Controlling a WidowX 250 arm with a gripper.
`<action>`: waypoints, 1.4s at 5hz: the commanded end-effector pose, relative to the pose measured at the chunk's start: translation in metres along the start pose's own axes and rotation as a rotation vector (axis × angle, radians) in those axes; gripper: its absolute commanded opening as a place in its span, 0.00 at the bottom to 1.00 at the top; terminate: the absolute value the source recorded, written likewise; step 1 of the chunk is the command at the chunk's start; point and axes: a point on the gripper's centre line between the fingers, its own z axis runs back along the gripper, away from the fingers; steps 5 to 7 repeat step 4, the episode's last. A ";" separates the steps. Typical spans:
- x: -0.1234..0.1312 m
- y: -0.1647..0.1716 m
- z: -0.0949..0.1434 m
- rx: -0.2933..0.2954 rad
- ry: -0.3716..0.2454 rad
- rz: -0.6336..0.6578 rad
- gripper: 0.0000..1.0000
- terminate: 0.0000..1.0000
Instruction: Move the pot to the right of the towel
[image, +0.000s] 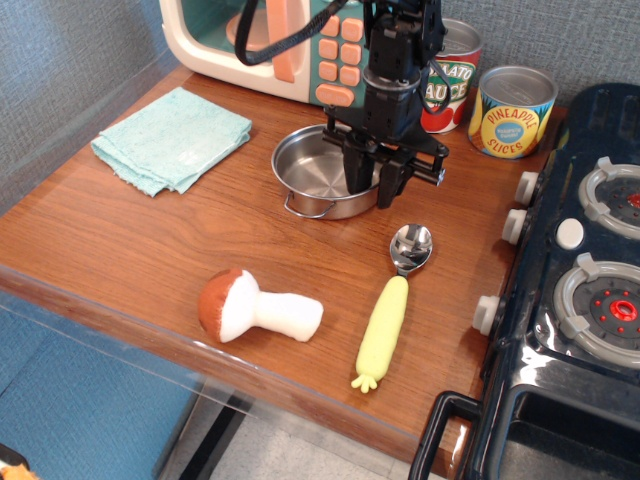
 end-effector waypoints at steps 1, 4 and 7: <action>-0.012 -0.008 0.071 0.036 -0.141 0.036 1.00 0.00; -0.018 -0.004 0.070 0.044 -0.118 0.059 1.00 1.00; -0.018 -0.004 0.070 0.044 -0.118 0.059 1.00 1.00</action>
